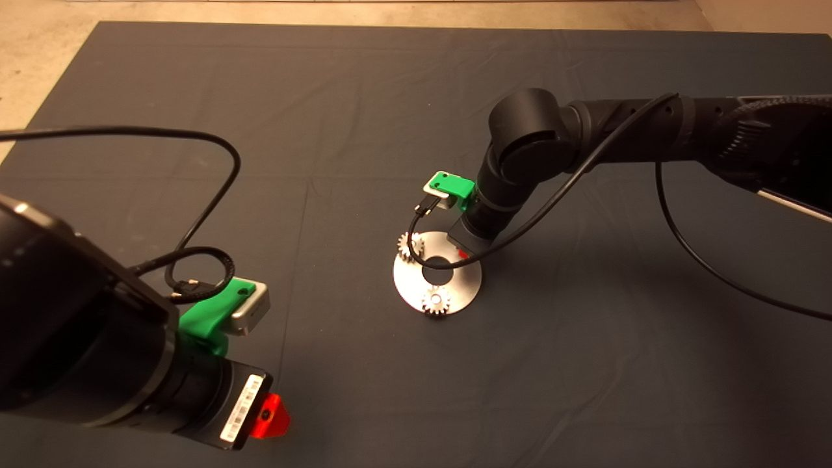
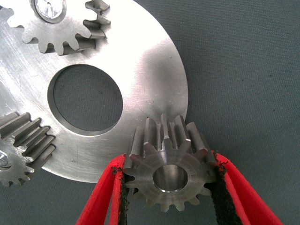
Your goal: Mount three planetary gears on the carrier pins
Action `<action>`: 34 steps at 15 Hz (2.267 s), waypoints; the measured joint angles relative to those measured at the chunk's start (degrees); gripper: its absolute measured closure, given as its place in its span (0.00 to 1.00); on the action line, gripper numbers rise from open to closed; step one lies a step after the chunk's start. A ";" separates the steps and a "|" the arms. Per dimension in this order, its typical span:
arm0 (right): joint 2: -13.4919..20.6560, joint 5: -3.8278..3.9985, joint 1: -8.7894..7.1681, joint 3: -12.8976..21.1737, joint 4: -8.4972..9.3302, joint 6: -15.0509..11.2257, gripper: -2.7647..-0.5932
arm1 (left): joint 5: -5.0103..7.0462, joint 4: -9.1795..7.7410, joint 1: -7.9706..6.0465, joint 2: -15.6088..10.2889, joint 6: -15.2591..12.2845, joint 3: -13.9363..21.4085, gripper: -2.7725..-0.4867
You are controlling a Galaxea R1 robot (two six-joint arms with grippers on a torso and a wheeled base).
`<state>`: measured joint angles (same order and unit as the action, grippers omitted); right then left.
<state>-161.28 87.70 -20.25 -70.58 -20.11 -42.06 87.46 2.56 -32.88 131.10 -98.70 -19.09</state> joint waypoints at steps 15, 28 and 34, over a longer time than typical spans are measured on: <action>0.00 -0.02 0.10 1.16 0.00 0.02 0.83 | 0.00 0.00 0.00 0.00 0.00 0.00 0.13; 0.04 -0.02 0.10 1.16 -0.01 0.05 0.83 | 0.00 0.00 0.00 0.00 0.00 0.00 0.13; 0.21 0.00 0.11 1.16 -0.02 0.05 0.82 | 0.00 0.00 0.00 0.00 0.00 0.00 0.13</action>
<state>-161.07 87.70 -20.14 -69.43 -20.14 -42.01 87.46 2.56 -32.88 131.10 -98.70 -19.09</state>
